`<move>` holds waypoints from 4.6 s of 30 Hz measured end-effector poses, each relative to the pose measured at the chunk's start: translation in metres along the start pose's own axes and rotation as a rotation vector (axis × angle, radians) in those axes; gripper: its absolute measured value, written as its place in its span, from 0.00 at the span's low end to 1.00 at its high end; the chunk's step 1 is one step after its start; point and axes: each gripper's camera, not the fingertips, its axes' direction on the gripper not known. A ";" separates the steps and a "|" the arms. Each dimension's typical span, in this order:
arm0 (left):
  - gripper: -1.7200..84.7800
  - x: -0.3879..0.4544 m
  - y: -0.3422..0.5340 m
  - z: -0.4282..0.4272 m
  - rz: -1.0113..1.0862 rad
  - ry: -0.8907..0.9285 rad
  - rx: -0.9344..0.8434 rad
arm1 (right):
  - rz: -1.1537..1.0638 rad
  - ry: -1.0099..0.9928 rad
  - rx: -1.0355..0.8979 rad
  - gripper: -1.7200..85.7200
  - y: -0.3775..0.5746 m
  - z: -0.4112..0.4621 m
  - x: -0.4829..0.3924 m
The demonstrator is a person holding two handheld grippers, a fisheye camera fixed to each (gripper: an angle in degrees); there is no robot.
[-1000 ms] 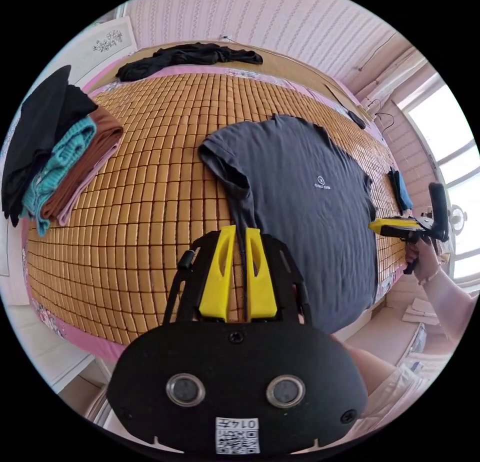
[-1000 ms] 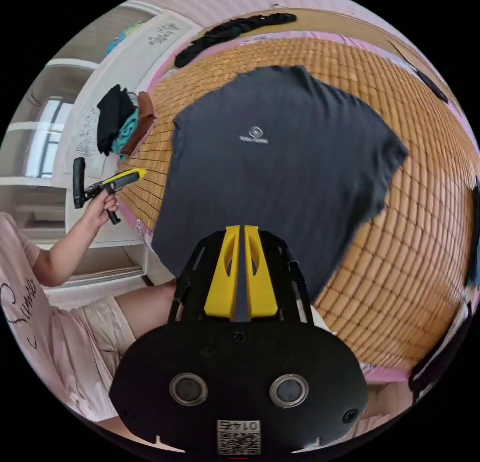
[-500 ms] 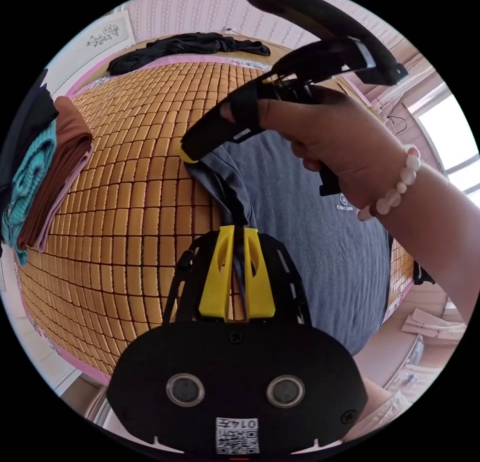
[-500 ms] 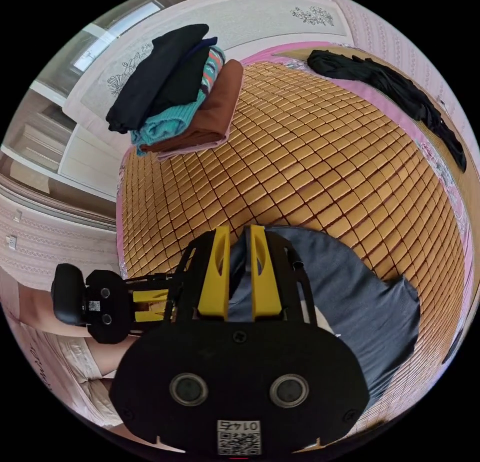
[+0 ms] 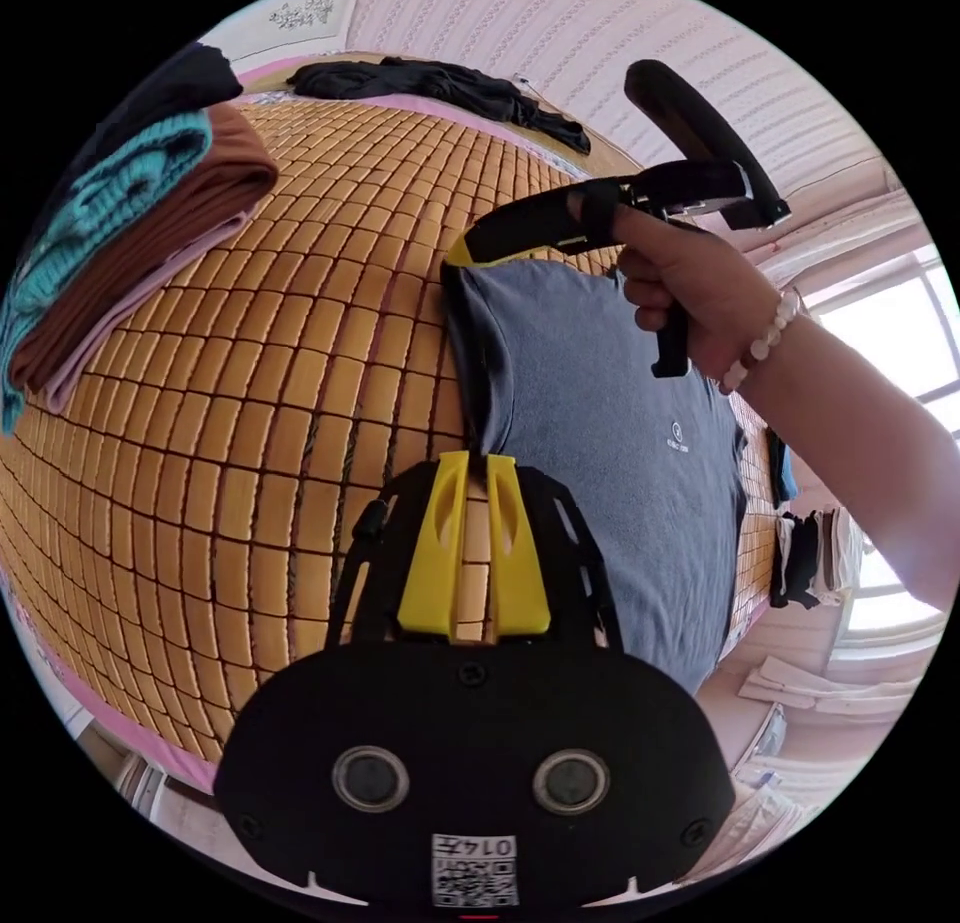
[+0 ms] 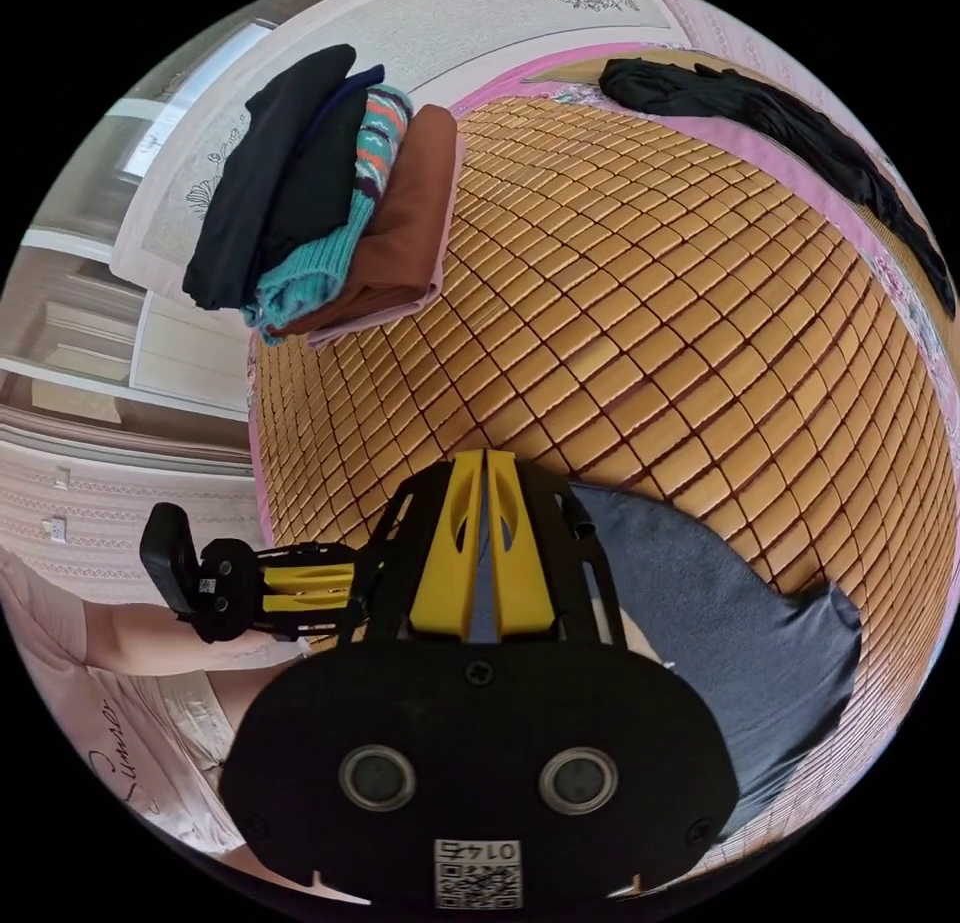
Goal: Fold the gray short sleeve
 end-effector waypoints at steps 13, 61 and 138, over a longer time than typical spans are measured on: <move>0.07 -0.012 0.028 -0.037 0.015 0.081 0.017 | 0.275 0.005 0.406 0.10 0.163 -0.033 -0.030; 0.02 0.524 -0.105 0.174 0.761 -0.013 -0.043 | 0.788 -0.009 0.667 0.03 0.607 -0.011 0.098; 0.09 0.071 -0.020 -0.012 0.309 -0.006 0.134 | 0.454 -0.037 0.418 0.03 0.245 -0.031 0.092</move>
